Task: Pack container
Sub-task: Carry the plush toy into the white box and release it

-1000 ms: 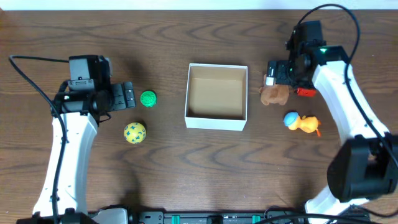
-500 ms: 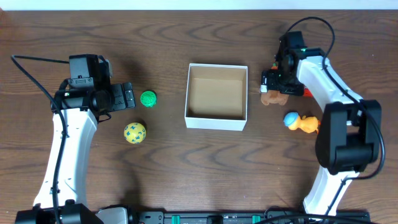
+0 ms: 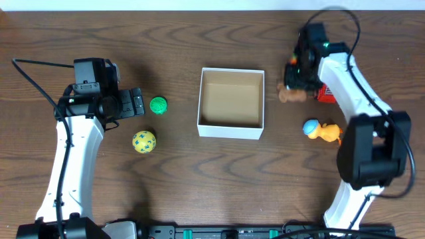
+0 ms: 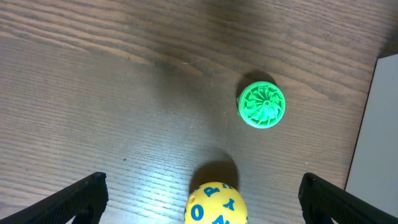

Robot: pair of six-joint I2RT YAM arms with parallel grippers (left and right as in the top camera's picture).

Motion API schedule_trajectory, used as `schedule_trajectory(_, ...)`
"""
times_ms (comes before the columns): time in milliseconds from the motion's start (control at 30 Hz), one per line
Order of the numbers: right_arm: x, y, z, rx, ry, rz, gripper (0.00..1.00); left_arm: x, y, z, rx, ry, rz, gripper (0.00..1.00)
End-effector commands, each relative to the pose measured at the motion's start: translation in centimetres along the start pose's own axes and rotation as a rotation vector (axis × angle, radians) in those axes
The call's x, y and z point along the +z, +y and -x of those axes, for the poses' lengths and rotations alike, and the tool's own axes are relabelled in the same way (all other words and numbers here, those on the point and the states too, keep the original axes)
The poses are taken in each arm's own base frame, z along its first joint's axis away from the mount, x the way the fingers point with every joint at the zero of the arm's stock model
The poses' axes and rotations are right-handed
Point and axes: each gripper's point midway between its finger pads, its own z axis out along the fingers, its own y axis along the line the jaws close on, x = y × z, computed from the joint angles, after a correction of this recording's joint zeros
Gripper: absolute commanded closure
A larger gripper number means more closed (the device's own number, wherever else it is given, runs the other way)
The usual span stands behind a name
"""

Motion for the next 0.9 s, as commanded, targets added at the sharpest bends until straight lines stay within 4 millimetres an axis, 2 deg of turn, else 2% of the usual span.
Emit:
schedule_trajectory(0,-10.4,5.7,3.9,-0.093,-0.265,0.122,0.66,-0.3,0.1,0.6,0.01,-0.011,0.001,0.02)
schedule_trajectory(33,-11.9,7.3,3.9,-0.114,-0.294,0.158,0.66,-0.3,0.1,0.6,0.01,-0.012,0.002,0.02)
schedule_trajectory(100,-13.8,9.8,3.3,-0.114,-0.322,0.204,0.66,-0.3,0.1,0.6,0.01,-0.011,0.001,0.02)
schedule_trajectory(200,-14.3,13.3,1.7,-0.117,-0.324,0.232,0.67,-0.3,0.1,0.6,0.01,-0.011,0.001,0.02)
schedule_trajectory(267,-13.0,15.1,0.4,-0.094,-0.294,0.215,0.67,-0.3,0.1,0.6,0.01,-0.011,0.002,0.02)
schedule_trajectory(367,-9.9,17.6,-1.9,-0.087,-0.213,0.201,0.68,-0.3,0.1,0.6,0.01,-0.011,0.002,0.02)
schedule_trajectory(433,-7.6,18.9,-3.9,-0.078,-0.141,0.179,0.69,-0.3,0.1,0.6,0.01,-0.012,0.002,0.02)
schedule_trajectory(533,-5.0,20.1,-5.4,-0.083,-0.084,0.158,0.69,-0.3,0.1,0.6,0.01,-0.011,0.002,0.02)
schedule_trajectory(733,-1.6,21.3,-5.3,-0.091,-0.079,0.151,0.61,-0.3,0.1,0.6,0.01,-0.012,0.002,0.02)
schedule_trajectory(867,-0.1,21.7,-4.8,-0.083,-0.088,0.155,0.42,-0.3,0.1,0.6,0.01,-0.011,0.001,0.02)
